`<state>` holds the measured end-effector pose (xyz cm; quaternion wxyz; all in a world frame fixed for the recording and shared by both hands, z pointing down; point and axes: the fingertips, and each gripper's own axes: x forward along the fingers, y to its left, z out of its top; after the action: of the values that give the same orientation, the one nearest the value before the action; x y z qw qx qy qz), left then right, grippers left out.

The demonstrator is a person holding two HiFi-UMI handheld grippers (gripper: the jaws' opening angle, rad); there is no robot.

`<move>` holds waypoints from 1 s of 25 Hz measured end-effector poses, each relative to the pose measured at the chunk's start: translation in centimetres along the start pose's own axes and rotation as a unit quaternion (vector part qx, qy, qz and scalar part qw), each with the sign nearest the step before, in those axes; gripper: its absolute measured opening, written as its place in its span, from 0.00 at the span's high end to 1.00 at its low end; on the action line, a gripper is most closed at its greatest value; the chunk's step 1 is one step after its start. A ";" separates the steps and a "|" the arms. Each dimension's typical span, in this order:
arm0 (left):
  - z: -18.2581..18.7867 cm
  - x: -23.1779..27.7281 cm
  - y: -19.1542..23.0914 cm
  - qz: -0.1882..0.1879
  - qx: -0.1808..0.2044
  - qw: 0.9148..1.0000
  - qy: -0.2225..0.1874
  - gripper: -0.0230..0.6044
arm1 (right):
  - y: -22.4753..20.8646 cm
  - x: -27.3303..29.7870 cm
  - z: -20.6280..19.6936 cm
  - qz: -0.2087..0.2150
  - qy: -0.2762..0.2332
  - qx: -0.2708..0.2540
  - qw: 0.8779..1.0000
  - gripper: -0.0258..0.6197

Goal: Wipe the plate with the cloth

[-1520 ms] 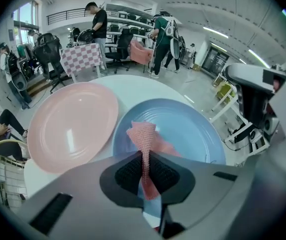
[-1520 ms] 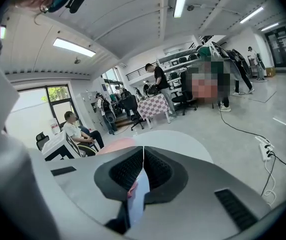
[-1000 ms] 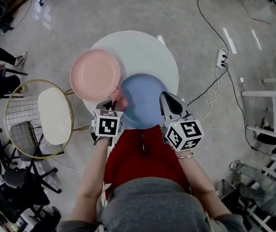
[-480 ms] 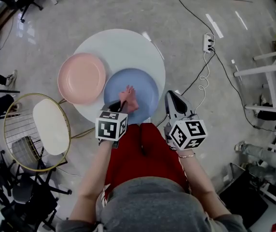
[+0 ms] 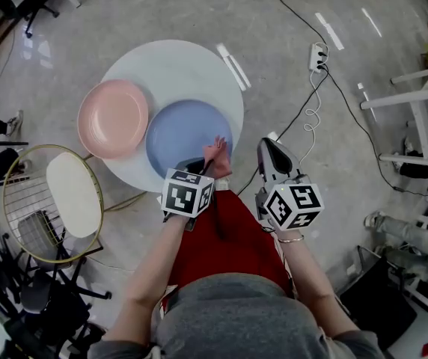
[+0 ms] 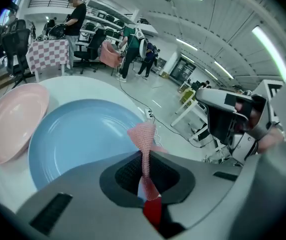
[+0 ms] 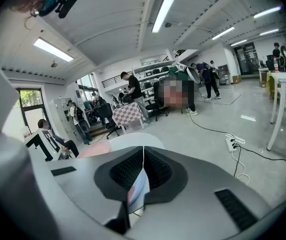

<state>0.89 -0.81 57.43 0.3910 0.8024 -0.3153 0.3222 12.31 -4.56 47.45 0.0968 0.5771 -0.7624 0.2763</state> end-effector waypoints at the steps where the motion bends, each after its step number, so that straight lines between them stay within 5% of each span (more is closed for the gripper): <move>1: -0.6 0.4 -0.3 0.001 -0.003 1.000 0.008 0.91 | -0.2 -0.1 -0.1 0.002 0.002 0.000 1.000 0.91; 10: -4.1 1.3 1.1 0.075 0.022 0.995 0.056 0.91 | 0.0 0.7 -1.2 0.039 0.026 -0.010 0.999 0.91; 25: -6.9 -3.1 6.2 0.154 -0.019 0.987 0.043 0.91 | 5.0 2.2 -2.1 0.102 0.049 -0.044 0.993 0.91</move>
<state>-7.53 2.60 61.01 0.3647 0.7221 -0.4246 0.4066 6.59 -4.36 48.69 0.1307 0.4774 -0.8228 0.2793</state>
